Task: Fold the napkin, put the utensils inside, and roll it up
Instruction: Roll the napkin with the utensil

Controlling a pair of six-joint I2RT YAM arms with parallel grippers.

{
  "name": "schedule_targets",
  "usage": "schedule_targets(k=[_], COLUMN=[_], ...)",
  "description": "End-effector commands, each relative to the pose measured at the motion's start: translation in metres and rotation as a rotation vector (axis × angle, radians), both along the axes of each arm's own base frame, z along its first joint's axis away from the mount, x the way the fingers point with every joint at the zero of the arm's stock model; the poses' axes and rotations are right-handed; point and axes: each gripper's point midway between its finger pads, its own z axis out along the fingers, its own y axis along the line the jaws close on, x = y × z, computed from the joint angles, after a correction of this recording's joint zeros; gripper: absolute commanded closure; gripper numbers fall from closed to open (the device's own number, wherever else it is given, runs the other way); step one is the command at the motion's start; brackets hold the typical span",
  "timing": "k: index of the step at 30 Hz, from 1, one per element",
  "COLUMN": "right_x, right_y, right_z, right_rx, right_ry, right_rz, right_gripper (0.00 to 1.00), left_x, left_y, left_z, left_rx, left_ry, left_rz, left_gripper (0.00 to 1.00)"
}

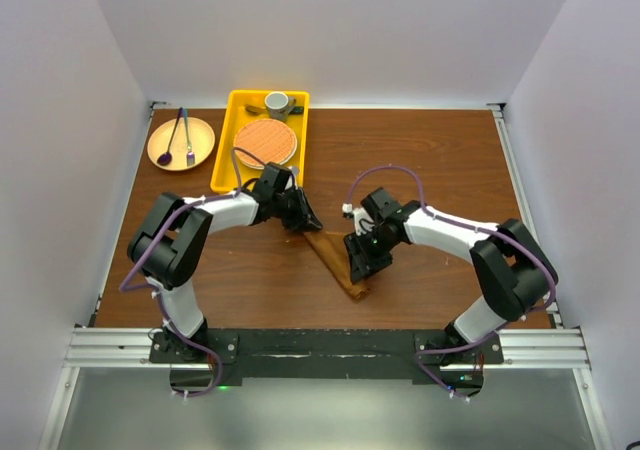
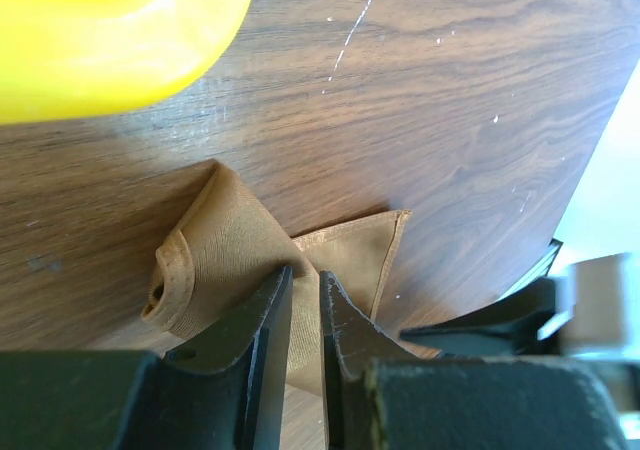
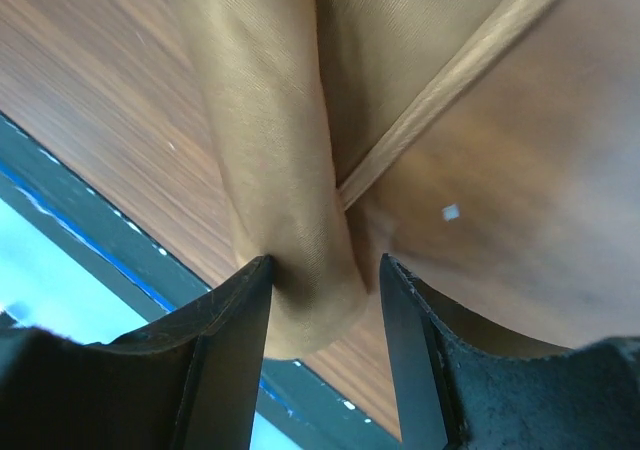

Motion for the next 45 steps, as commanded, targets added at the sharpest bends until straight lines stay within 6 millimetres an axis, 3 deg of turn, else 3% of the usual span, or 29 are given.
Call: schedule_targets(k=[1,4,7,10,11,12,16,20,23,28,35,40,45], right_x=[-0.008,-0.002,0.009,0.019,0.022,0.025,0.038,0.052,0.058,0.062,0.056,0.054,0.053], right_y=[-0.005,-0.018,-0.018,-0.005,-0.001,0.009,0.03,0.047,0.067,0.08,0.076,0.053,0.046], right_z=[-0.011,-0.013,0.011,0.04,0.046,0.057,0.072,0.056,0.056,0.042,0.019,0.003,-0.008], right_rx=[-0.092,-0.161,-0.16,-0.131,-0.121,-0.107,-0.115,-0.23,-0.273,-0.418,-0.514,-0.597,-0.619], right_ry=[0.014,-0.033,-0.126,-0.225,-0.261,-0.311,-0.436,-0.49,-0.555,-0.642,-0.657,-0.669,-0.674], right_rz=[-0.083,-0.152,-0.148,-0.084,-0.067,-0.034,0.036,0.095,0.134,0.18,0.218,0.184,0.189], right_gripper=[0.51,0.52,0.51,0.47,0.46,0.38,0.26,0.23,0.24,0.26,0.29,0.3,0.35], left_x=[0.009,0.011,0.019,0.026,0.024,0.03,0.038,0.031,0.023,0.007,-0.001,0.0,-0.002], left_y=[-0.002,0.0,0.002,0.007,0.012,0.014,0.039,0.075,0.101,0.129,0.134,0.135,0.132], left_z=[0.008,0.011,0.023,0.041,0.047,0.056,0.082,0.095,0.096,0.084,0.078,0.08,0.077], left_rx=[0.005,0.023,0.053,0.077,0.089,0.094,0.13,0.175,0.185,0.211,0.203,0.2,0.188], left_ry=[-0.037,-0.049,-0.083,-0.085,-0.064,-0.076,-0.067,-0.027,-0.014,-0.001,0.006,0.001,0.009], left_rz=[-0.016,-0.022,-0.032,-0.006,0.008,0.03,0.128,0.231,0.307,0.356,0.349,0.344,0.338], left_gripper=[0.78,0.78,0.78,0.77,0.73,0.7,0.61,0.57,0.56,0.56,0.56,0.56,0.56])
